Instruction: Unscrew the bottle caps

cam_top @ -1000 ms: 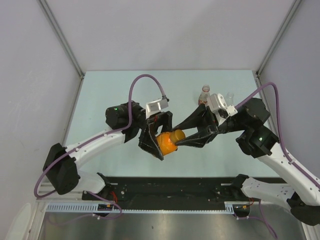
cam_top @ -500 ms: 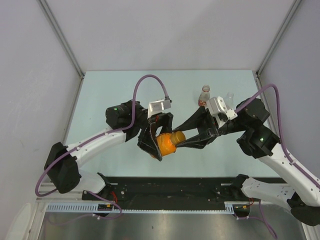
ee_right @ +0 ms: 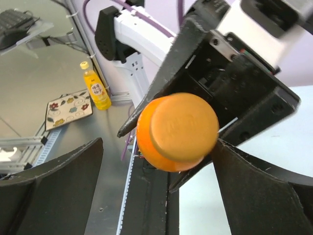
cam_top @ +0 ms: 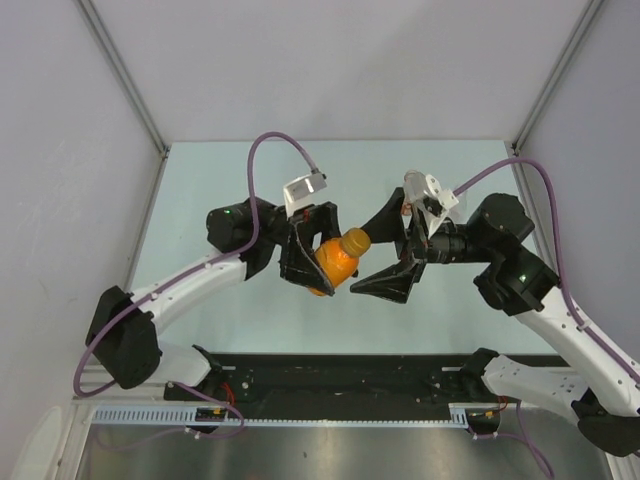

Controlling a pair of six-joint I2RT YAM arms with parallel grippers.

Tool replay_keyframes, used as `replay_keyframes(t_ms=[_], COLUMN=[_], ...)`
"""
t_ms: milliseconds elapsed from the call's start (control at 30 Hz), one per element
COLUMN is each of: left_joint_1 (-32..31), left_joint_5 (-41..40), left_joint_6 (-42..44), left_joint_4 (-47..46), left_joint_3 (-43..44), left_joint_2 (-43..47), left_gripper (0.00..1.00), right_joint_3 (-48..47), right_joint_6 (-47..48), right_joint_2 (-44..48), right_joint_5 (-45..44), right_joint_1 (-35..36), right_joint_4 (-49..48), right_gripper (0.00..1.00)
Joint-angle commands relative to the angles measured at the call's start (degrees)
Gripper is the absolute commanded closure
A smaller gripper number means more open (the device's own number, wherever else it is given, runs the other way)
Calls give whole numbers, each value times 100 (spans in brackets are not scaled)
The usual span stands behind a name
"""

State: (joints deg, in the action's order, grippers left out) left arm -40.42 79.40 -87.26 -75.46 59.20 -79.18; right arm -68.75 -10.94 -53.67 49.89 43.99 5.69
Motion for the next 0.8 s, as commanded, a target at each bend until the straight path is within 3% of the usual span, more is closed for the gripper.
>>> replay_keyframes(t_ms=[0, 67, 100, 133, 167, 200, 267, 400, 533, 667, 767], left_joint_1=[113, 123, 131, 123, 53, -9, 34, 35, 35, 26, -70], left_joint_5=[-337, -529, -774, -1133, -2042, -2251, -2454, -3839, -5210, -6514, -7146], left_joint_6=[1288, 2875, 3769, 5971, 6819, 7324, 7557, 7944, 8006, 7953, 7917], left_joint_4=[-214, 1140, 3575, 5070, 6260, 7255, 7344, 8063, 8170, 8293, 8171], left_joint_3=[-171, -207, -33, 186, 415, 591, 549, 505, 242, 118, 4], left_joint_2=[542, 806, 1181, 1333, 1474, 1614, 1721, 1888, 2055, 2012, 2055], left_gripper=[100, 100, 100, 100, 100, 100, 100, 100, 100, 100, 100], right_joint_3=[-182, -235, -314, -340, -367, -384, -420, -420, -420, -429, -429], right_joint_6=[-365, -383, -383, -365, -339, -321, -242, -154, -163, -976, -1392], right_joint_2=[146, 155, 155, 164, 190, 208, 269, 374, 463, 401, 270], right_joint_5=[-374, -488, -628, -743, -839, -1171, -1384, -1719, -2420, -4035, -4381], right_joint_1=[-92, -127, -153, -162, -180, -189, -303, -391, -391, -391, -373], right_joint_4=[142, 204, 317, 388, 467, 616, 748, 1012, 1136, 995, 837], right_gripper=[3, 0, 0, 0, 0, 0, 0, 0, 0, 3, 5])
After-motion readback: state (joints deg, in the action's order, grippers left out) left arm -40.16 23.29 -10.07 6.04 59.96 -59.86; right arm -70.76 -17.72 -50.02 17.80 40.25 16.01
